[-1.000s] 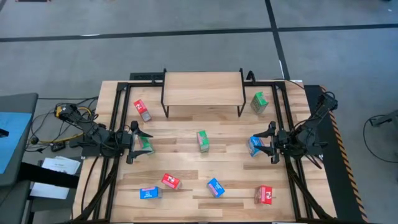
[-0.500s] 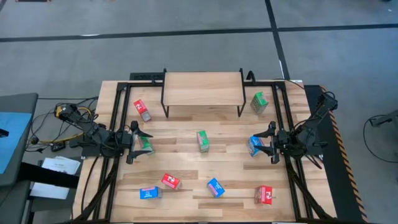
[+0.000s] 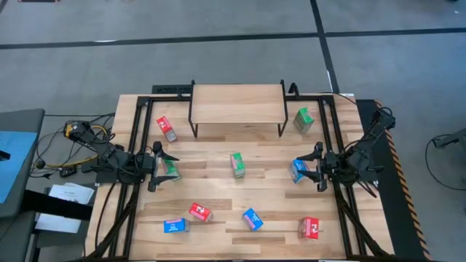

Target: Stack cereal on shelf

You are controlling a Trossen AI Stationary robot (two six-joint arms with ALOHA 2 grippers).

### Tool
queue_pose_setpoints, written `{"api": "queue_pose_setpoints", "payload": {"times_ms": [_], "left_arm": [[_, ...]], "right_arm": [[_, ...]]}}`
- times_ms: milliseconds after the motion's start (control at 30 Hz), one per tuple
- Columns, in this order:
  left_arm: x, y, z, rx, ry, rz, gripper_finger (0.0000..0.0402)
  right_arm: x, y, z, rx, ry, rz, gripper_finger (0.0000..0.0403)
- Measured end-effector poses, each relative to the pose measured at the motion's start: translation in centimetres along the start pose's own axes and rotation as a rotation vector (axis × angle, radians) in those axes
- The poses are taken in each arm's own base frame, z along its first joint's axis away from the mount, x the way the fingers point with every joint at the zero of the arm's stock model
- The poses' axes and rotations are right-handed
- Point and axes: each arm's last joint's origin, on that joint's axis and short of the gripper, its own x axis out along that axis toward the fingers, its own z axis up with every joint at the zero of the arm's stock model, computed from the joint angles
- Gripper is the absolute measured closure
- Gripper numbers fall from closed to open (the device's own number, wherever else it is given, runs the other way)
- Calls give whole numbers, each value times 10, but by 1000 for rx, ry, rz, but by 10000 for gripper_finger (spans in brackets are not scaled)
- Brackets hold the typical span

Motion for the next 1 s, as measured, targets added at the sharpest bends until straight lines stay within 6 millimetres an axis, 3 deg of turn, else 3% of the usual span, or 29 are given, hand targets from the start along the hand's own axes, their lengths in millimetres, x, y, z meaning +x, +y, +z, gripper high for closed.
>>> {"api": "queue_pose_setpoints", "payload": {"times_ms": [433, 1000], "left_arm": [[0, 0, 0, -31, 0, -1, 98], [0, 2, 7, -358, -84, 45, 98]], "right_arm": [[0, 0, 0, 0, 0, 0, 142], [0, 0, 0, 0, 0, 0, 142]]}}
